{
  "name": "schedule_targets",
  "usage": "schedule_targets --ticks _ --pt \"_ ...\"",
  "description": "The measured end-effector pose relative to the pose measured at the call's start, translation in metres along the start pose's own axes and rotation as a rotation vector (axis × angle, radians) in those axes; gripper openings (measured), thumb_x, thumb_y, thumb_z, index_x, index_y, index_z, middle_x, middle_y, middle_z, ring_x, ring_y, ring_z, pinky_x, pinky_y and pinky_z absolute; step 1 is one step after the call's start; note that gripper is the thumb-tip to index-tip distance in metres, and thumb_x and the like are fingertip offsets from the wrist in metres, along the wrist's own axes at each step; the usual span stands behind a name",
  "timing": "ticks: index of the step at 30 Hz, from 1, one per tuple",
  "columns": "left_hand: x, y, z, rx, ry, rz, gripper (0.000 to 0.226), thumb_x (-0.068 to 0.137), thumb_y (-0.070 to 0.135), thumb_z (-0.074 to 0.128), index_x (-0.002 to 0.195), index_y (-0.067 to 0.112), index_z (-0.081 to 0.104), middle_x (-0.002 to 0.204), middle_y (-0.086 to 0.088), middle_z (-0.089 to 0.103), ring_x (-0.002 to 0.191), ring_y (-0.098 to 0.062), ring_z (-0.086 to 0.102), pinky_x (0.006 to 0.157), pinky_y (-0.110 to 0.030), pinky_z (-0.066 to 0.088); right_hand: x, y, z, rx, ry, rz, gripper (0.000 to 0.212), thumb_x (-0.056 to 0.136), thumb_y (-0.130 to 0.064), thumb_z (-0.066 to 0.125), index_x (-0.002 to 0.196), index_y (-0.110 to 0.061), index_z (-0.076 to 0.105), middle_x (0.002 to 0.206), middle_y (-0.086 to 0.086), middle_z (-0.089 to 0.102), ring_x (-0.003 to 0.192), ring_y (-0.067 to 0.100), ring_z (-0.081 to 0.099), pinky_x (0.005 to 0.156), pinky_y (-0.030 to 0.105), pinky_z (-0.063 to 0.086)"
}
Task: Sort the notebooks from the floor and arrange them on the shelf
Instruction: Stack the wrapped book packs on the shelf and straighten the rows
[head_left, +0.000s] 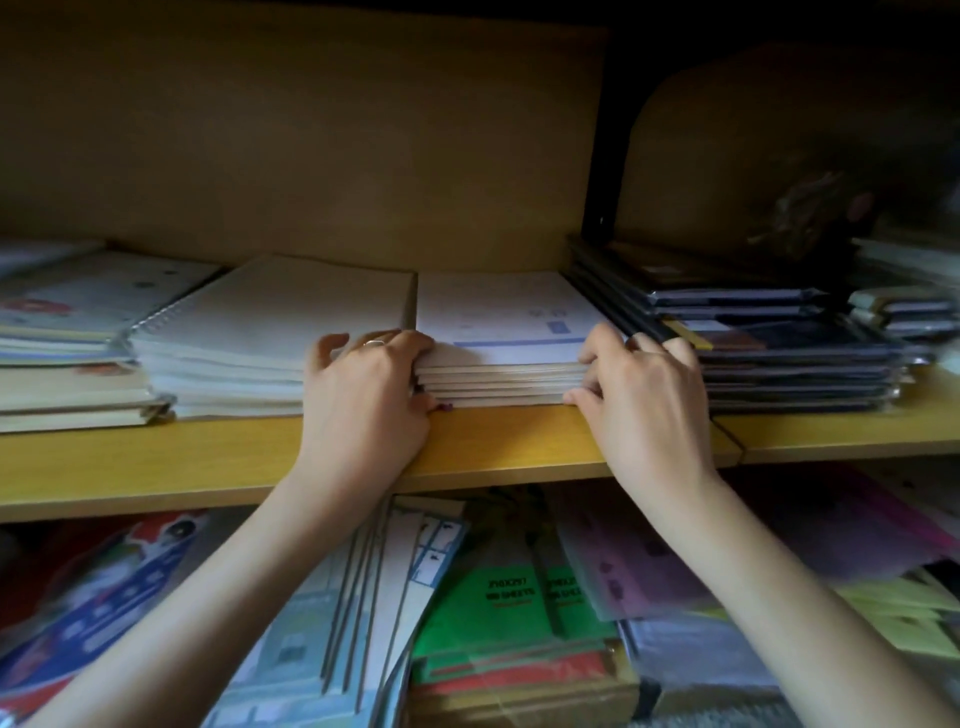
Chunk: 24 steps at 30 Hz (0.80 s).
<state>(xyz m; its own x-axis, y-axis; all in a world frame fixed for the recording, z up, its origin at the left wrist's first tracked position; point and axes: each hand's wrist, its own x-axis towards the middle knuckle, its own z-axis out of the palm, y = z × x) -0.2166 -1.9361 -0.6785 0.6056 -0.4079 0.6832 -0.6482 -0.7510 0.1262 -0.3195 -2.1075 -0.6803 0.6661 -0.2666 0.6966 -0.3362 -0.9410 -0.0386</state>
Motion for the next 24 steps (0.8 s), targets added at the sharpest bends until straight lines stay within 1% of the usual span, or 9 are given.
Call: schedule_targets --ticks 2,3,5,9,11,13,16,20,24 --pt "-0.001 0.001 0.000 -0.012 -0.002 0.000 0.042 0.080 0.023 0.068 0.121 0.024 0.057 0.109 0.000 0.068 0.103 -0.022 0.060 0.107 -0.037 0.024 -0.007 0.002 -0.006 0.073 0.010 0.024 0.035 0.076 -0.028 0.076 0.103 -0.018 0.056 0.079 -0.004 0.070 0.078 0.019 0.065 0.074 0.029 0.042" --pt "-0.002 0.001 0.000 -0.023 -0.002 0.005 0.043 0.080 0.021 0.069 0.121 0.022 0.057 0.108 -0.001 0.068 0.105 -0.023 0.060 0.109 -0.038 0.021 -0.013 0.004 -0.013 0.091 0.037 0.050 0.035 0.077 -0.026 0.075 0.106 -0.018 0.056 0.081 -0.005 0.070 0.073 0.019 0.066 0.062 0.024 0.042" --pt "-0.004 0.000 0.001 -0.024 -0.008 0.014 0.045 0.078 0.018 0.070 0.120 0.016 0.057 0.109 -0.006 0.068 0.115 -0.027 0.056 0.111 -0.044 0.016 -0.025 0.006 -0.029 0.115 0.071 0.134 0.036 0.081 -0.022 0.070 0.114 -0.019 0.055 0.092 -0.008 0.071 0.071 0.019 0.068 0.047 0.017 0.031" --pt "-0.006 0.005 -0.007 0.063 -0.099 -0.008 0.046 0.081 0.021 0.063 0.125 0.012 0.054 0.113 -0.008 0.066 0.132 -0.027 0.038 0.112 -0.051 -0.003 -0.044 0.015 -0.038 0.280 -0.192 0.290 0.049 0.090 -0.024 0.056 0.135 -0.027 0.038 0.130 -0.014 0.057 0.092 0.014 0.065 0.071 0.023 0.044" --pt "-0.004 0.013 -0.014 0.066 -0.181 -0.060 0.042 0.083 0.023 0.056 0.124 0.015 0.054 0.114 -0.004 0.064 0.134 -0.024 0.035 0.111 -0.053 -0.010 -0.045 0.021 -0.033 0.477 -0.301 0.383 0.058 0.090 -0.018 0.055 0.142 -0.027 0.032 0.140 -0.012 0.048 0.082 0.012 0.068 0.076 0.025 0.050" --pt "0.001 0.022 -0.020 0.076 -0.269 -0.099 0.029 0.085 0.024 0.050 0.112 0.018 0.058 0.102 0.002 0.063 0.126 -0.022 0.041 0.110 -0.058 -0.011 -0.044 0.026 -0.027 0.678 -0.380 0.463 0.064 0.089 -0.008 0.053 0.146 -0.025 0.029 0.147 -0.009 0.039 0.062 0.008 0.067 0.065 0.018 0.047" --pt "0.015 0.025 -0.026 0.084 -0.345 -0.160 0.018 0.086 0.022 0.043 0.089 0.016 0.060 0.081 0.002 0.057 0.105 -0.022 0.050 0.110 -0.059 -0.006 -0.046 0.030 -0.022 0.792 -0.422 0.482 0.068 0.087 -0.002 0.051 0.147 -0.025 0.027 0.151 -0.008 0.031 0.060 0.009 0.068 0.045 0.010 0.038" --pt "0.014 0.013 -0.032 -0.004 -0.361 -0.170 0.027 0.086 0.013 0.040 0.100 0.019 0.063 0.098 0.000 0.062 0.116 -0.023 0.043 0.110 -0.055 0.002 -0.054 0.026 -0.017 0.802 -0.403 0.429 0.071 0.087 -0.001 0.052 0.146 -0.030 0.026 0.152 -0.013 0.028 0.062 0.007 0.068 0.044 0.010 0.038" --pt "0.000 0.017 -0.037 -0.058 -0.370 -0.163 0.037 0.082 0.005 0.040 0.110 0.023 0.057 0.117 0.004 0.059 0.132 -0.016 0.028 0.112 -0.053 -0.003 -0.058 0.026 -0.014 0.795 -0.380 0.408 0.072 0.088 0.000 0.053 0.147 -0.031 0.025 0.151 -0.013 0.029 0.063 0.008 0.068 0.044 0.012 0.038"
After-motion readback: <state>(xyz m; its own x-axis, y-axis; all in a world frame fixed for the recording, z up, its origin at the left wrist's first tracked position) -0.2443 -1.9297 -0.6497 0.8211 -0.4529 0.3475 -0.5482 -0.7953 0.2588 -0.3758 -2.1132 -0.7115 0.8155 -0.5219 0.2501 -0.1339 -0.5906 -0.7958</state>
